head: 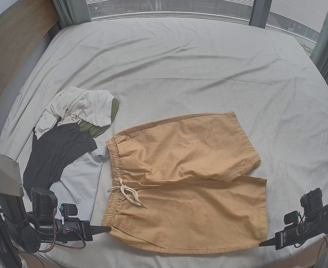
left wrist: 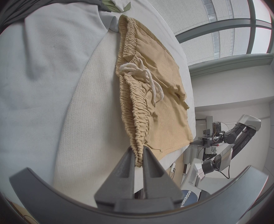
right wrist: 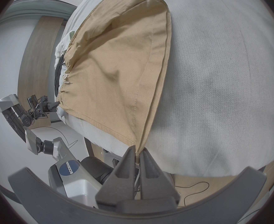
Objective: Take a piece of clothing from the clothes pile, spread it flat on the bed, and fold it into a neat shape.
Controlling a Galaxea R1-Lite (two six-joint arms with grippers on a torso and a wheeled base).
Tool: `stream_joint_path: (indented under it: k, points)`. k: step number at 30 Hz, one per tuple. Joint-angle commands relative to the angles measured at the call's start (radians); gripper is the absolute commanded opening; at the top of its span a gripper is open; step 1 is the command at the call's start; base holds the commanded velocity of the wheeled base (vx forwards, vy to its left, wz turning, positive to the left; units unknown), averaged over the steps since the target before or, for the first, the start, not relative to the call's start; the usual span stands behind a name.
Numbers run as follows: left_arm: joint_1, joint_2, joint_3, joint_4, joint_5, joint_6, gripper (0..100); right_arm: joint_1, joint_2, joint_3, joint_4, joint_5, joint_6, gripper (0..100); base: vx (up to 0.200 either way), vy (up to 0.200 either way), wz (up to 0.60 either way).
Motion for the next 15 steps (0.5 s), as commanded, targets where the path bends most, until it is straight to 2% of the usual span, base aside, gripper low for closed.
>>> stream_joint_path:
  k: [1, 8, 15]
  points:
    - [0.001, -0.024, 0.016, 0.052, 0.0, 0.04, 0, 0.006, -0.075, 0.017, 0.033, 0.0, -0.001, 0, 0.0, 0.0, 0.0]
    - [0.004, -0.029, 0.016, 0.129, 0.0, 0.098, 0, 0.024, -0.149, 0.017, 0.125, -0.002, -0.003, 0, 0.0, 0.0, 0.0]
    - [0.019, -0.07, 0.016, 0.181, -0.007, 0.166, 0, 0.024, -0.179, 0.017, 0.15, 0.006, -0.003, 0, 0.0, 0.0, 0.0]
